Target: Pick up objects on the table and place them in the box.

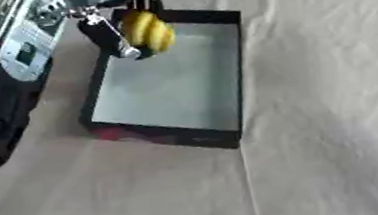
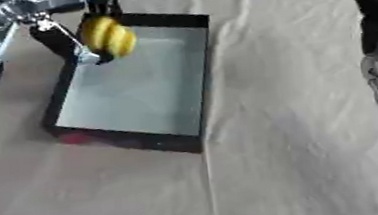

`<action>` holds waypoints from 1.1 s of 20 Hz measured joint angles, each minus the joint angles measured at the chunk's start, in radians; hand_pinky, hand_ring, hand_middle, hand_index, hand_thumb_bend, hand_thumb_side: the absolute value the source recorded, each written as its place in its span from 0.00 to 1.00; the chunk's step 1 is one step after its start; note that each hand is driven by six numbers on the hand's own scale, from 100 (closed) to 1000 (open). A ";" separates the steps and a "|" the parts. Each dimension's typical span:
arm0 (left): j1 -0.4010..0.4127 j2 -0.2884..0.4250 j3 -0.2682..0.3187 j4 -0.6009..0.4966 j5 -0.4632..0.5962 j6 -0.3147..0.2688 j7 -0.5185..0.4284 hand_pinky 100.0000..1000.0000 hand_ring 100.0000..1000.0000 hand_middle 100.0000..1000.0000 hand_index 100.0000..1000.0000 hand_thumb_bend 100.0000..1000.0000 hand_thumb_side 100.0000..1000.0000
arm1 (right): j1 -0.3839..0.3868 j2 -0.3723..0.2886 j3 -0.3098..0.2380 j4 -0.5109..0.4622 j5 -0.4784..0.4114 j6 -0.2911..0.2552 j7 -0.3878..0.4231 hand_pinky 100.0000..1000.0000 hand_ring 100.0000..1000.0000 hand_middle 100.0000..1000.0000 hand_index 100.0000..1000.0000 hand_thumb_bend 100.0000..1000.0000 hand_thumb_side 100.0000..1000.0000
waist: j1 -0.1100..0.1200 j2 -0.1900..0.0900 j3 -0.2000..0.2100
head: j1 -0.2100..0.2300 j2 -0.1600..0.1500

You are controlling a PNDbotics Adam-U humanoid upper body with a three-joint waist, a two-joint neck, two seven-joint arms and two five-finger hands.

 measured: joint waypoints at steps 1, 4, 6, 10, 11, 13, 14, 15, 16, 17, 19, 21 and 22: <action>0.000 0.000 0.000 0.003 -0.004 -0.001 0.005 0.83 0.79 0.79 0.88 0.72 0.56 | 0.000 0.000 0.000 0.000 0.000 0.000 0.000 0.92 0.83 0.84 0.86 0.43 0.48 | 0.000 0.000 0.000 | -0.001 0.000; -0.001 -0.006 0.001 0.005 -0.010 -0.004 0.030 0.84 0.80 0.80 0.89 0.83 0.67 | 0.000 0.000 0.001 0.000 0.000 0.001 0.001 0.92 0.83 0.84 0.86 0.43 0.48 | -0.001 0.000 0.000 | -0.002 0.000; -0.003 -0.009 0.004 0.005 -0.013 -0.005 0.044 0.85 0.81 0.81 0.90 0.92 0.76 | 0.000 0.000 0.001 0.000 0.000 0.002 0.002 0.92 0.83 0.84 0.86 0.43 0.48 | -0.001 0.000 0.001 | -0.002 0.000; -0.005 -0.008 0.023 -0.008 -0.015 -0.002 0.075 0.82 0.78 0.78 0.87 0.76 0.57 | 0.000 -0.001 0.001 -0.001 0.000 0.005 0.002 0.92 0.83 0.84 0.86 0.43 0.48 | -0.001 -0.006 0.005 | -0.004 0.000; -0.006 -0.004 0.034 -0.016 -0.010 0.003 0.084 0.83 0.79 0.78 0.88 0.74 0.53 | 0.000 -0.002 0.001 -0.001 0.000 0.006 0.002 0.92 0.83 0.84 0.86 0.43 0.48 | 0.000 -0.006 0.006 | -0.004 0.000; -0.007 0.025 0.064 -0.038 0.005 0.021 0.108 0.82 0.79 0.78 0.88 0.72 0.50 | 0.001 -0.002 0.001 -0.002 0.000 0.007 0.001 0.92 0.83 0.84 0.86 0.43 0.48 | 0.001 -0.006 0.008 | -0.008 0.000; -0.009 0.050 0.082 -0.045 0.010 0.034 0.120 0.82 0.79 0.78 0.88 0.72 0.49 | 0.003 -0.003 0.001 -0.004 0.000 0.008 0.001 0.92 0.83 0.84 0.86 0.43 0.48 | 0.003 -0.008 0.011 | -0.010 0.000; -0.010 0.080 0.103 -0.045 0.012 0.048 0.132 0.82 0.79 0.78 0.88 0.71 0.49 | 0.006 -0.005 0.001 -0.005 0.000 0.008 0.000 0.92 0.83 0.84 0.86 0.43 0.48 | 0.005 -0.010 0.014 | -0.013 0.000; -0.011 0.111 0.123 -0.042 0.014 0.064 0.142 0.82 0.78 0.78 0.87 0.71 0.49 | 0.009 -0.009 0.001 -0.006 0.000 0.008 0.000 0.92 0.83 0.84 0.86 0.43 0.48 | 0.007 -0.012 0.015 | -0.015 0.000; -0.011 0.141 0.143 -0.031 0.015 0.079 0.151 0.82 0.78 0.78 0.87 0.71 0.49 | 0.011 -0.013 0.001 -0.006 0.000 0.008 0.000 0.92 0.83 0.83 0.86 0.43 0.48 | 0.009 -0.012 0.017 | -0.019 0.000; -0.009 0.200 0.179 0.008 0.011 0.107 0.169 0.81 0.78 0.78 0.87 0.71 0.48 | 0.017 -0.015 0.001 -0.006 0.000 0.009 -0.001 0.92 0.83 0.83 0.86 0.43 0.48 | 0.009 -0.012 0.019 | -0.022 0.000; 0.001 0.252 0.208 0.061 -0.006 0.126 0.185 0.82 0.79 0.78 0.87 0.70 0.46 | 0.018 -0.019 0.001 -0.006 0.000 0.010 -0.001 0.92 0.83 0.83 0.86 0.43 0.48 | 0.007 -0.012 0.019 | -0.025 0.000; 0.007 0.274 0.219 0.092 -0.019 0.132 0.191 0.82 0.79 0.78 0.87 0.70 0.45 | 0.018 -0.020 0.001 -0.006 0.000 0.011 -0.001 0.92 0.83 0.83 0.86 0.43 0.48 | 0.006 -0.012 0.019 | -0.026 0.000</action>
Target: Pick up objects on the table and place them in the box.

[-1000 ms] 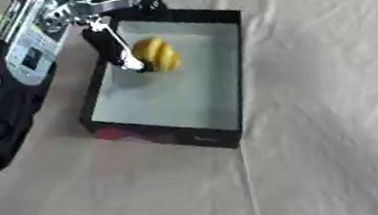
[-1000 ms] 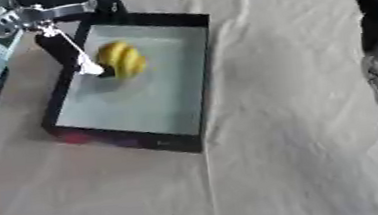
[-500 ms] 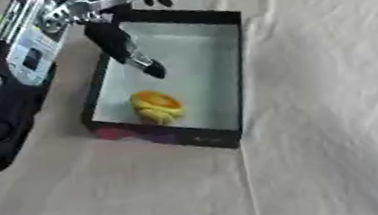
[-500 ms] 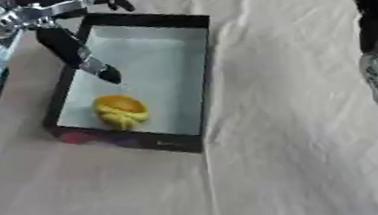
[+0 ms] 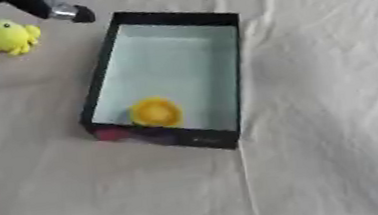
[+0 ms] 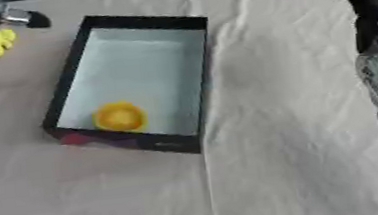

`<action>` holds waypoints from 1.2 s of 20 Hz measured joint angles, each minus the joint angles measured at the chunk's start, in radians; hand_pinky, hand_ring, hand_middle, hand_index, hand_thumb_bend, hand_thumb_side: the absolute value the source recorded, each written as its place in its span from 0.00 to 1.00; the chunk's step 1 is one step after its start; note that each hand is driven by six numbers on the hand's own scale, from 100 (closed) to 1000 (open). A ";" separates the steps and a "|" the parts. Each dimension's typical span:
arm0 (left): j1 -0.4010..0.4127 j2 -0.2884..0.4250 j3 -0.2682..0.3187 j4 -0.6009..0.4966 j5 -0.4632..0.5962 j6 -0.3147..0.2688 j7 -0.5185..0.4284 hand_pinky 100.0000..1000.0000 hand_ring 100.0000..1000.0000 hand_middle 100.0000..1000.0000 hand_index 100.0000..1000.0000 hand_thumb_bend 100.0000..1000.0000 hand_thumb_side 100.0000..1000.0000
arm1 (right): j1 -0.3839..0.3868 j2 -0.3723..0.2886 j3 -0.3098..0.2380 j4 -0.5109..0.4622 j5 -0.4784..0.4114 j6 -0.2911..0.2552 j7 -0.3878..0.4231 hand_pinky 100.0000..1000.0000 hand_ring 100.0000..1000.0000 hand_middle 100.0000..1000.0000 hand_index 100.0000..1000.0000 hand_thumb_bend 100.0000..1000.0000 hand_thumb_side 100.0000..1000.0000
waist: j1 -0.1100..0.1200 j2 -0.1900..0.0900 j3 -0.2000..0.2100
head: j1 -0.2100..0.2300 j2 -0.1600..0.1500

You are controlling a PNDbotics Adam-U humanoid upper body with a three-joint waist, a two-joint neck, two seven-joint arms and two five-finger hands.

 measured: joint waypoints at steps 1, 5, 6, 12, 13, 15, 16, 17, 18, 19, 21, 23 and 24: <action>0.005 0.019 0.010 0.032 -0.015 0.005 0.005 0.82 0.80 0.79 0.88 0.70 0.44 | 0.000 0.000 0.000 0.000 0.000 0.000 0.000 0.92 0.83 0.83 0.86 0.43 0.49 | -0.002 0.000 0.000 | 0.000 0.000; 0.009 0.062 0.042 0.163 -0.076 0.017 0.012 0.84 0.82 0.81 0.89 0.72 0.42 | -0.001 0.000 0.000 -0.005 0.000 0.004 0.004 0.92 0.82 0.83 0.86 0.43 0.49 | -0.010 0.002 -0.012 | 0.001 0.000; 0.009 0.065 0.051 0.193 -0.091 0.021 0.012 0.84 0.82 0.81 0.90 0.73 0.41 | -0.002 0.000 0.000 -0.006 0.000 0.005 0.004 0.92 0.82 0.83 0.86 0.43 0.49 | -0.012 0.005 -0.016 | 0.003 0.000; -0.008 0.071 0.109 0.355 -0.189 0.055 0.047 0.85 0.83 0.81 0.90 0.75 0.40 | -0.011 0.000 0.002 -0.014 0.002 0.013 0.012 0.92 0.82 0.83 0.86 0.43 0.49 | -0.015 0.028 -0.041 | 0.020 0.000; -0.010 0.071 0.117 0.376 -0.198 0.059 0.051 0.85 0.83 0.81 0.90 0.76 0.40 | -0.011 0.000 0.002 -0.015 0.002 0.014 0.012 0.92 0.82 0.83 0.86 0.42 0.49 | -0.017 0.032 -0.043 | 0.022 0.000; -0.011 0.071 0.130 0.409 -0.208 0.064 0.056 0.85 0.83 0.82 0.90 0.76 0.37 | -0.011 0.000 0.002 -0.016 0.004 0.015 0.011 0.92 0.82 0.83 0.86 0.42 0.49 | -0.018 0.037 -0.044 | 0.025 0.000; -0.011 0.072 0.136 0.422 -0.215 0.067 0.059 0.85 0.83 0.82 0.90 0.75 0.36 | -0.011 0.000 0.002 -0.016 0.005 0.015 0.011 0.92 0.82 0.83 0.86 0.42 0.49 | -0.018 0.039 -0.045 | 0.027 0.000; -0.011 0.074 0.140 0.432 -0.224 0.072 0.065 0.85 0.83 0.81 0.90 0.74 0.36 | -0.011 0.000 0.003 -0.017 0.005 0.016 0.011 0.92 0.82 0.83 0.86 0.42 0.49 | -0.018 0.042 -0.048 | 0.030 0.000; -0.012 0.078 0.146 0.443 -0.234 0.078 0.072 0.84 0.82 0.81 0.90 0.72 0.35 | -0.012 0.000 0.006 -0.017 0.005 0.016 0.012 0.92 0.82 0.83 0.86 0.42 0.50 | -0.018 0.046 -0.052 | 0.032 0.000; -0.012 0.080 0.153 0.455 -0.243 0.084 0.084 0.83 0.82 0.81 0.89 0.70 0.35 | -0.015 0.000 0.008 -0.018 0.006 0.018 0.014 0.92 0.82 0.83 0.86 0.42 0.50 | -0.018 0.050 -0.055 | 0.034 0.000; -0.014 0.081 0.166 0.474 -0.254 0.093 0.116 0.80 0.79 0.79 0.88 0.64 0.28 | -0.020 0.000 0.014 -0.018 0.008 0.022 0.018 0.92 0.82 0.83 0.86 0.43 0.50 | -0.019 0.057 -0.061 | 0.038 0.000; -0.017 0.081 0.177 0.486 -0.255 0.100 0.161 0.80 0.79 0.79 0.88 0.63 0.28 | -0.027 0.000 0.020 -0.018 0.010 0.026 0.022 0.92 0.82 0.83 0.86 0.43 0.50 | -0.021 0.069 -0.071 | 0.044 0.000; -0.020 0.081 0.180 0.491 -0.255 0.103 0.180 0.80 0.80 0.79 0.89 0.62 0.30 | -0.031 0.000 0.021 -0.018 0.010 0.028 0.024 0.92 0.82 0.83 0.86 0.43 0.50 | -0.021 0.074 -0.076 | 0.048 0.000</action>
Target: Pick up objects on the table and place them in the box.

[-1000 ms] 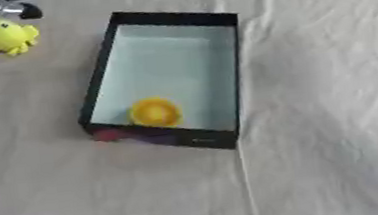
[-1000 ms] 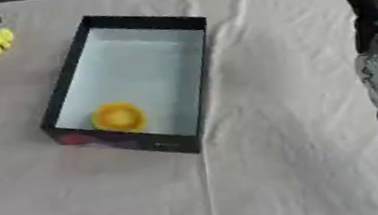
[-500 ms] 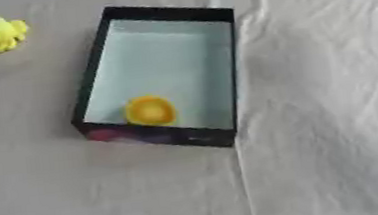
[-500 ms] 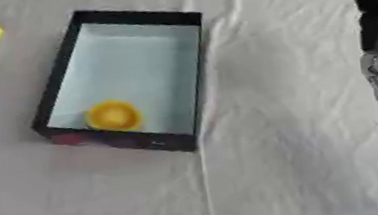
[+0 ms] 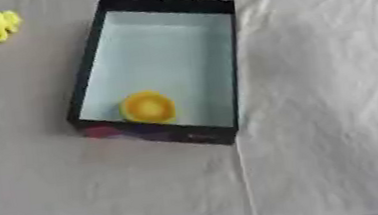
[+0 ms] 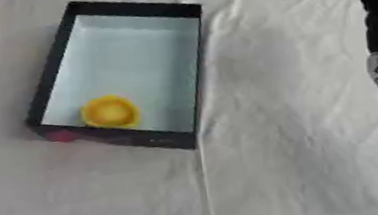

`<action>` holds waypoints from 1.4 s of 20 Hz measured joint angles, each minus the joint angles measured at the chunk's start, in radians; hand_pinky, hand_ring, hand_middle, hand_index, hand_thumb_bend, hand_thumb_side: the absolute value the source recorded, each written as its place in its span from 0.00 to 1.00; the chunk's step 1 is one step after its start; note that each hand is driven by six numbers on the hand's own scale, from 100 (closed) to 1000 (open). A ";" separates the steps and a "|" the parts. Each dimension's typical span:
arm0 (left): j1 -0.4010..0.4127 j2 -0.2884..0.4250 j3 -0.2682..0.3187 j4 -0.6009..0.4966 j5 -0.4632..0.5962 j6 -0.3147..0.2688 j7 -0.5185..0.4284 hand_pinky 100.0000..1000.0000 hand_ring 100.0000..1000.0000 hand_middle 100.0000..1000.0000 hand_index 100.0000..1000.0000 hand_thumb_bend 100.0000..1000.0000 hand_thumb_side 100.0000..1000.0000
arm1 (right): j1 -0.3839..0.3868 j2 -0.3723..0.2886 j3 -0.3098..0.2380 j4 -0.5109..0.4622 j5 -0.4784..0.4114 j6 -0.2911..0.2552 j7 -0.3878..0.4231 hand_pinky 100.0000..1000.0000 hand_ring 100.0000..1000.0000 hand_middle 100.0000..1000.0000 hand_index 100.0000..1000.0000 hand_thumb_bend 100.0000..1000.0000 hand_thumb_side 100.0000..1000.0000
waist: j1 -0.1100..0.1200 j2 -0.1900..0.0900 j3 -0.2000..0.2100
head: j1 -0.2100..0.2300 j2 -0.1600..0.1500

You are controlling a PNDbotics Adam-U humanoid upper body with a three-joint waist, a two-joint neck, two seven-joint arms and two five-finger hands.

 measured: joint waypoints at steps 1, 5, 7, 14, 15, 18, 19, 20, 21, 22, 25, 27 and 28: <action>-0.001 0.000 0.002 0.008 0.000 0.004 0.015 0.80 0.79 0.79 0.88 0.62 0.28 | -0.005 0.000 0.003 0.000 0.000 0.001 0.002 0.92 0.82 0.83 0.86 0.43 0.50 | 0.000 0.004 -0.006 | 0.005 0.000; -0.011 0.000 0.008 0.039 -0.004 0.021 0.046 0.80 0.80 0.79 0.88 0.56 0.21 | -0.023 0.001 0.011 -0.001 0.004 0.006 0.008 0.92 0.82 0.83 0.86 0.43 0.50 | 0.001 0.019 -0.030 | 0.027 0.000; -0.011 0.000 0.011 0.056 -0.013 0.030 0.046 0.79 0.79 0.78 0.87 0.52 0.14 | -0.024 0.001 0.012 -0.001 0.005 0.008 0.010 0.92 0.82 0.83 0.86 0.43 0.50 | 0.001 0.023 -0.037 | 0.036 0.000; -0.023 0.000 0.012 0.080 -0.038 0.054 -0.005 0.67 0.68 0.63 0.73 0.25 0.00 | -0.021 0.001 0.012 -0.001 0.007 0.009 0.010 0.92 0.82 0.83 0.85 0.43 0.50 | -0.002 0.029 -0.037 | 0.045 0.000; -0.024 0.000 0.012 0.080 -0.037 0.054 -0.010 0.61 0.59 0.53 0.64 0.17 0.00 | -0.020 0.001 0.012 -0.001 0.007 0.009 0.010 0.92 0.82 0.83 0.85 0.43 0.50 | -0.003 0.030 -0.034 | 0.045 0.000; -0.024 0.000 0.012 0.074 -0.037 0.051 -0.002 0.55 0.52 0.44 0.54 0.12 0.00 | -0.019 0.001 0.012 -0.001 0.007 0.009 0.010 0.92 0.82 0.83 0.85 0.43 0.50 | -0.006 0.030 -0.034 | 0.040 0.000; -0.024 0.000 0.011 0.069 -0.039 0.047 0.009 0.53 0.50 0.42 0.51 0.12 0.00 | -0.019 0.001 0.012 -0.001 0.007 0.009 0.010 0.92 0.83 0.83 0.86 0.43 0.50 | -0.007 0.030 -0.034 | 0.037 0.000; -0.024 0.000 0.010 0.061 -0.042 0.041 0.022 0.52 0.49 0.42 0.50 0.12 0.00 | -0.018 0.001 0.012 -0.001 0.007 0.009 0.010 0.92 0.83 0.83 0.86 0.43 0.50 | -0.009 0.030 -0.033 | 0.032 0.000; -0.024 0.000 0.007 0.051 -0.045 0.034 0.036 0.49 0.47 0.39 0.47 0.13 0.00 | -0.017 0.001 0.011 -0.001 0.007 0.009 0.010 0.92 0.83 0.83 0.86 0.43 0.50 | -0.011 0.030 -0.031 | 0.026 0.000; -0.024 0.000 0.003 0.036 -0.049 0.024 0.052 0.48 0.45 0.38 0.46 0.15 0.00 | -0.014 0.001 0.011 -0.001 0.007 0.009 0.010 0.92 0.83 0.83 0.86 0.42 0.50 | -0.013 0.030 -0.028 | 0.019 0.000; -0.023 0.000 -0.015 -0.031 -0.050 -0.011 0.092 0.46 0.44 0.36 0.44 0.15 0.00 | -0.013 0.001 0.011 -0.001 0.007 0.009 0.009 0.92 0.83 0.83 0.86 0.42 0.50 | -0.013 0.027 -0.020 | 0.000 0.000; -0.019 0.000 -0.034 -0.099 -0.035 -0.039 0.107 0.46 0.43 0.36 0.43 0.16 0.00 | -0.008 0.001 0.011 -0.001 0.007 0.009 0.009 0.92 0.83 0.83 0.86 0.42 0.50 | -0.015 0.020 -0.013 | -0.014 0.000; -0.017 0.000 -0.045 -0.139 -0.023 -0.053 0.109 0.46 0.43 0.36 0.43 0.16 0.00 | -0.006 0.001 0.011 -0.001 0.007 0.009 0.009 0.92 0.83 0.83 0.86 0.42 0.50 | -0.016 0.015 -0.010 | -0.020 0.000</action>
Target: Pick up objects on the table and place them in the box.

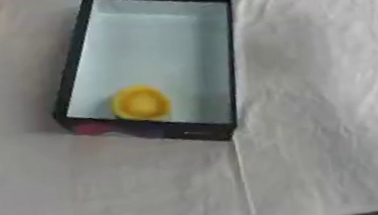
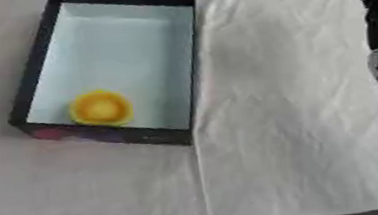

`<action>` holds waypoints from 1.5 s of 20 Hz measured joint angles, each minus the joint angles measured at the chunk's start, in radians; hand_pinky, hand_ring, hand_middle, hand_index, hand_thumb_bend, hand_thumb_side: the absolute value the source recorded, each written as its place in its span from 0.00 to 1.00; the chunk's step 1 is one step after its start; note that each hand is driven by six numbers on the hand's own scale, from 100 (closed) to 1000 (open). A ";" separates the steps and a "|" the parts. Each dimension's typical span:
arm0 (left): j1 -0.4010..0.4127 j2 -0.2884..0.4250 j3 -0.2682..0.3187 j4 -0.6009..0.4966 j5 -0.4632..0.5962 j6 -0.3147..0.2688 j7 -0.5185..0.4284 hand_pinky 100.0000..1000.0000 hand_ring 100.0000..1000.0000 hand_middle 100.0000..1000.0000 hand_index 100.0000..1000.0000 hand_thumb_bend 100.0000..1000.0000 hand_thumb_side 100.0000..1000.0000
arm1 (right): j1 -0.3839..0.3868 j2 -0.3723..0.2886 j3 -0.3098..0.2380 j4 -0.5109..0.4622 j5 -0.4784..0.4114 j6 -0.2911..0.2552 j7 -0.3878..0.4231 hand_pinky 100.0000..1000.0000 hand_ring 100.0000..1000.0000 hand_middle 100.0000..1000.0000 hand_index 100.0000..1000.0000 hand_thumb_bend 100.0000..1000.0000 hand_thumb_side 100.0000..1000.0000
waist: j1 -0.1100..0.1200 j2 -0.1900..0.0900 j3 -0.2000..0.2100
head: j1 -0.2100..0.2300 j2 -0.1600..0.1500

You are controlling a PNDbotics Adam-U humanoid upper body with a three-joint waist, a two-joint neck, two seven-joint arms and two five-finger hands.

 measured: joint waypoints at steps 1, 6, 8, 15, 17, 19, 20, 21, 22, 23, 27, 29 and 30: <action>0.003 0.001 -0.011 -0.042 0.012 -0.012 -0.002 0.46 0.43 0.36 0.43 0.17 0.00 | 0.000 0.000 0.000 0.000 0.000 0.000 0.000 0.92 0.83 0.83 0.86 0.42 0.50 | 0.000 -0.004 0.003 | -0.005 0.000; 0.018 0.012 -0.061 -0.256 0.062 -0.043 -0.031 0.47 0.44 0.36 0.44 0.20 0.00 | 0.002 0.000 0.000 0.000 0.000 0.000 0.000 0.92 0.83 0.83 0.86 0.42 0.50 | 0.004 -0.019 0.016 | -0.020 0.000; 0.018 0.015 -0.076 -0.336 0.067 -0.043 -0.040 0.46 0.43 0.36 0.43 0.19 0.00 | 0.003 0.000 0.000 0.000 0.000 -0.001 0.001 0.92 0.83 0.83 0.86 0.42 0.49 | 0.006 -0.024 0.022 | -0.022 0.000; 0.018 -0.026 -0.170 -0.614 0.198 -0.079 -0.094 0.45 0.42 0.36 0.43 0.18 0.00 | 0.011 0.000 -0.001 0.000 -0.001 -0.003 0.001 0.92 0.83 0.83 0.86 0.42 0.49 | 0.009 -0.067 0.047 | -0.014 0.000; 0.027 -0.061 -0.211 -0.692 0.271 -0.092 -0.129 0.46 0.43 0.36 0.43 0.19 0.00 | 0.014 0.001 -0.002 0.000 -0.001 -0.005 -0.002 0.92 0.83 0.83 0.86 0.42 0.49 | 0.009 -0.071 0.052 | -0.010 0.000; 0.043 -0.092 -0.253 -0.760 0.328 -0.101 -0.172 0.46 0.43 0.36 0.43 0.18 0.00 | 0.015 0.001 -0.005 0.001 -0.004 -0.009 -0.005 0.92 0.83 0.83 0.86 0.42 0.49 | 0.009 -0.078 0.054 | -0.003 0.000; 0.054 -0.105 -0.273 -0.791 0.351 -0.104 -0.194 0.46 0.43 0.37 0.44 0.19 0.00 | 0.016 0.001 -0.007 0.001 -0.005 -0.010 -0.007 0.92 0.83 0.83 0.86 0.42 0.49 | 0.010 -0.082 0.055 | 0.002 0.000; 0.068 -0.117 -0.292 -0.821 0.371 -0.106 -0.216 0.46 0.43 0.37 0.44 0.19 0.00 | 0.018 0.002 -0.007 0.001 -0.006 -0.012 -0.009 0.92 0.82 0.83 0.86 0.39 0.52 | 0.010 -0.083 0.058 | 0.005 0.000; 0.081 -0.126 -0.306 -0.847 0.385 -0.106 -0.236 0.46 0.44 0.37 0.44 0.20 0.00 | 0.019 0.003 -0.007 0.001 -0.007 -0.014 -0.011 0.92 0.82 0.83 0.86 0.42 0.49 | 0.009 -0.084 0.060 | 0.009 0.000; 0.097 -0.133 -0.319 -0.873 0.393 -0.105 -0.254 0.46 0.44 0.37 0.45 0.20 0.00 | 0.020 0.004 -0.009 0.001 -0.008 -0.015 -0.013 0.92 0.82 0.83 0.86 0.42 0.49 | 0.009 -0.084 0.063 | 0.012 0.000; 0.169 -0.136 -0.343 -0.943 0.386 -0.094 -0.302 0.47 0.45 0.38 0.45 0.21 0.00 | 0.036 0.004 -0.019 0.004 -0.009 -0.021 -0.021 0.92 0.82 0.83 0.85 0.42 0.49 | 0.013 -0.097 0.077 | 0.014 0.000; 0.202 -0.129 -0.346 -0.959 0.375 -0.091 -0.314 0.47 0.46 0.39 0.46 0.22 0.00 | 0.045 0.004 -0.019 0.007 -0.009 -0.023 -0.024 0.92 0.82 0.83 0.85 0.43 0.49 | 0.017 -0.098 0.082 | 0.014 0.000; 0.215 -0.121 -0.348 -0.964 0.370 -0.090 -0.318 0.48 0.46 0.39 0.47 0.23 0.00 | 0.048 0.004 -0.019 0.008 -0.009 -0.023 -0.024 0.92 0.82 0.83 0.85 0.43 0.49 | 0.019 -0.098 0.084 | 0.013 0.000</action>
